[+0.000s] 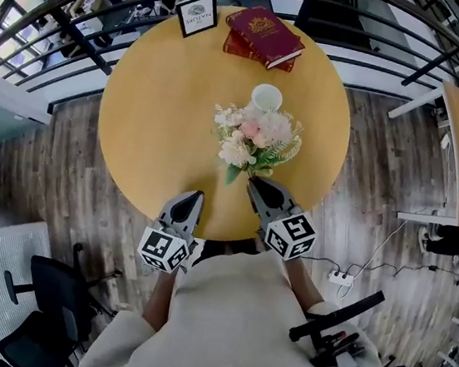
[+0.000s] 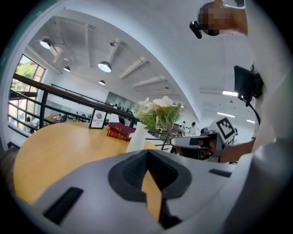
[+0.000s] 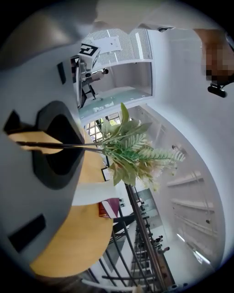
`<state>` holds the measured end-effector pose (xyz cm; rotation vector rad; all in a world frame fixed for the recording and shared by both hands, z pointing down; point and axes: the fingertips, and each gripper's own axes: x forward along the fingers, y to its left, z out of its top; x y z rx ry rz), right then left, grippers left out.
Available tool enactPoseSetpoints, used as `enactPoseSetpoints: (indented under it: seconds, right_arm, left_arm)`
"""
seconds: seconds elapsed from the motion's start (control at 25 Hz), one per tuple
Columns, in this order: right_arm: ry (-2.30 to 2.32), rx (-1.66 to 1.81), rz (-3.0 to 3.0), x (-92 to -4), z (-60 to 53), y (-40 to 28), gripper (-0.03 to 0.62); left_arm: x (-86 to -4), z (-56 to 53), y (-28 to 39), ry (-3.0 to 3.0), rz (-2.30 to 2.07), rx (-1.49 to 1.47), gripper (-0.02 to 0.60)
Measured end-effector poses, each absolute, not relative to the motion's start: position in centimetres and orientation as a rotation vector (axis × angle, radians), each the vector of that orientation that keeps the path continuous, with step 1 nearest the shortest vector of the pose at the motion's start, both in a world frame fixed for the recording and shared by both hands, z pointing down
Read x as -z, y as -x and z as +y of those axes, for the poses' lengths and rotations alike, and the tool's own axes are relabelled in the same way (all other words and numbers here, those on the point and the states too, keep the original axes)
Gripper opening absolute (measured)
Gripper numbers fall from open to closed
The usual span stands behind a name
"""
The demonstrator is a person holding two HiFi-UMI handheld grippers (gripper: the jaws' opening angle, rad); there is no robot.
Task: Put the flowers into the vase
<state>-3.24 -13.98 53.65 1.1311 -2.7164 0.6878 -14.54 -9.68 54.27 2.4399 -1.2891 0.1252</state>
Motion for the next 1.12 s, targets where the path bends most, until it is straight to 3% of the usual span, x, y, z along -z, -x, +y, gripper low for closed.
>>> enactPoseSetpoints:
  seconds: [0.44,1.12]
  right_arm:
    - [-1.364,-0.695,-2.741,-51.6,-14.0,-2.8,0.04]
    - [-1.423,-0.207,-3.032,-39.8,-27.6,-2.0,0.04]
  left_arm:
    - [-52.9,-11.1,10.6,-2.537,-1.169,-0.125,0.006]
    - [-52.8,-10.9,13.0,-2.477,-1.346,-0.123,0.006]
